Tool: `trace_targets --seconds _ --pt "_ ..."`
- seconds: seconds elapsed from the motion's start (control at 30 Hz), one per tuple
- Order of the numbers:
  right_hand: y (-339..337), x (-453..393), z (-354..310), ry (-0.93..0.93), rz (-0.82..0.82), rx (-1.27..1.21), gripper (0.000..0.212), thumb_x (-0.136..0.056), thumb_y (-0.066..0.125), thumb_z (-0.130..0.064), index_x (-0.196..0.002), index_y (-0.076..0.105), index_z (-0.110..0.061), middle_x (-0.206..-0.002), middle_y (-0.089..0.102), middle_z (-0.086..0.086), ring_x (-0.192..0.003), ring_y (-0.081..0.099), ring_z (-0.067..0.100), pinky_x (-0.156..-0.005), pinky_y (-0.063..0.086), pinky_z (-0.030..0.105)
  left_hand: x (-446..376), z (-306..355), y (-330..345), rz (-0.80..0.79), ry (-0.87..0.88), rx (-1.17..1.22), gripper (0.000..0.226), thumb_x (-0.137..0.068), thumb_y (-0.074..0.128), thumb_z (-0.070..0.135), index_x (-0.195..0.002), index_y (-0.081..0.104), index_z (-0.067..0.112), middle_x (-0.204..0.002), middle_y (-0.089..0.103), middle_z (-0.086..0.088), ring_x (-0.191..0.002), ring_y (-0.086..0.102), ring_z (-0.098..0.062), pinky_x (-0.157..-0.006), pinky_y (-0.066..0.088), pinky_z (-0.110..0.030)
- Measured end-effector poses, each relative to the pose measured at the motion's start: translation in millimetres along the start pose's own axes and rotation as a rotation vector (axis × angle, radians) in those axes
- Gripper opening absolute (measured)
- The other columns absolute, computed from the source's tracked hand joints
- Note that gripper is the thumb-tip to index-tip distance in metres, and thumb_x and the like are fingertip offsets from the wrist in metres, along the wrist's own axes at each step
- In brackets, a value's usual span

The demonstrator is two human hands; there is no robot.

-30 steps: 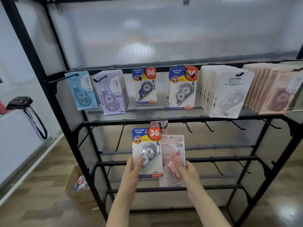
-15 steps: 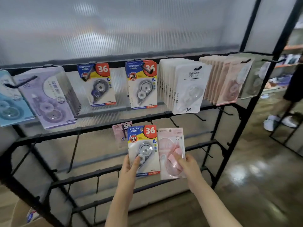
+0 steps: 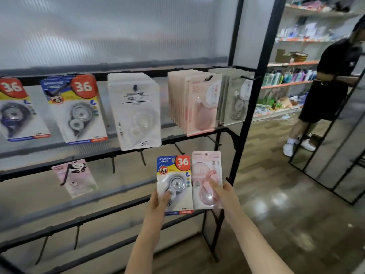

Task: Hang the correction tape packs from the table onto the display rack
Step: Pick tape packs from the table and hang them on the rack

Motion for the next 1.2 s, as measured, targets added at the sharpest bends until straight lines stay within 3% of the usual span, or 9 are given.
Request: trace_targets --seconds 0.07,0.27,0.37,0.47,0.6,0.7,0.83,1.0,1.2 --pt "-22.1 -17.4 -8.8 -0.008 0.014 -0.023 0.017 -0.084 0.070 -0.032 -0.086 0.064 -0.016 -0.090 0.068 0.010 -0.086 0.064 0.029 -0.089 0.050 0.051 -6.9 -3.2 22.6 0.017 -0.005 -0.002 0.022 -0.091 0.060 0.028 -0.114 0.059 0.031 -0.100 0.072 0.009 -0.093 0.070 -0.019 -0.091 0.053 -0.049" --pt "-60.8 -73.1 -15.3 -0.009 -0.006 -0.021 0.019 -0.088 0.065 -0.035 -0.084 0.059 -0.018 -0.081 0.064 0.001 -0.076 0.062 0.019 -0.073 0.052 0.033 -15.9 -11.4 66.5 0.045 -0.010 -0.004 0.017 -0.091 0.060 0.030 -0.108 0.060 0.032 -0.098 0.073 0.009 -0.090 0.070 -0.015 -0.088 0.055 -0.042" --pt "-65.0 -93.9 -7.3 0.002 -0.021 0.049 0.027 -0.086 0.067 -0.039 -0.093 0.060 -0.014 -0.082 0.064 0.000 -0.073 0.062 0.013 -0.062 0.051 0.023 -15.2 -14.2 80.0 0.055 -0.011 0.013 0.015 -0.092 0.058 0.028 -0.106 0.059 0.032 -0.093 0.073 0.016 -0.085 0.069 -0.008 -0.076 0.054 -0.029" --pt "-65.9 -107.6 -0.4 -0.041 -0.029 0.086 0.020 -0.088 0.066 -0.031 -0.088 0.059 -0.013 -0.075 0.062 -0.003 -0.065 0.059 0.008 -0.048 0.045 0.011 -14.7 -13.5 89.8 0.050 -0.024 0.017 0.020 -0.092 0.059 0.027 -0.112 0.059 0.030 -0.103 0.072 0.012 -0.094 0.068 -0.010 -0.082 0.051 -0.029" --pt "-66.3 -123.9 0.3 -0.118 -0.057 0.148 0.018 -0.088 0.066 -0.030 -0.093 0.061 -0.014 -0.078 0.062 -0.002 -0.070 0.060 0.012 -0.057 0.047 0.013 -15.7 -12.3 98.3 0.049 -0.023 0.014 0.015 -0.091 0.059 0.025 -0.105 0.060 0.029 -0.095 0.074 0.013 -0.089 0.069 -0.009 -0.083 0.051 -0.031" --pt "-68.2 -132.0 2.0 -0.120 -0.070 0.144 0.021 -0.087 0.068 -0.030 -0.090 0.060 -0.011 -0.079 0.062 0.004 -0.067 0.059 0.009 -0.053 0.045 0.008 -15.4 -10.2 103.9 0.038 -0.016 0.014 0.030 -0.080 0.062 0.034 -0.109 0.059 0.029 -0.098 0.074 0.011 -0.090 0.070 -0.010 -0.083 0.052 -0.032" --pt "-69.9 -138.4 19.0 -0.107 -0.109 0.068 0.023 -0.084 0.069 -0.032 -0.096 0.062 -0.013 -0.090 0.068 0.008 -0.081 0.067 0.019 -0.069 0.054 0.026 -15.7 -14.5 103.4 0.076 -0.039 0.035 0.020 -0.086 0.061 0.028 -0.106 0.060 0.030 -0.095 0.074 0.009 -0.092 0.069 -0.015 -0.085 0.052 -0.038" --pt "-70.3 -145.8 27.7 -0.121 -0.099 0.082 0.021 -0.088 0.066 -0.028 -0.096 0.060 -0.009 -0.081 0.063 -0.003 -0.074 0.062 0.010 -0.054 0.046 0.008 -13.5 -15.9 103.2 0.113 -0.038 0.036 0.019 -0.092 0.056 0.020 -0.110 0.060 0.026 -0.095 0.074 0.010 -0.085 0.069 -0.007 -0.077 0.053 -0.029" --pt "-73.5 -149.5 32.3 -0.135 -0.100 0.058 0.019 -0.088 0.065 -0.027 -0.090 0.059 -0.009 -0.083 0.060 0.002 -0.069 0.060 0.003 -0.055 0.047 0.008 -5.9 -14.9 106.3 0.102 -0.032 0.058 0.043 -0.073 0.061 0.035 -0.115 0.059 0.025 -0.099 0.073 0.011 -0.087 0.069 -0.007 -0.083 0.050 -0.035"
Point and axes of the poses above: each hand's wrist, its own x-axis away from the middle knuckle, its own y-axis out of the palm, z = x × y, the point moved 2 cm from there along -x, towards the middle knuckle
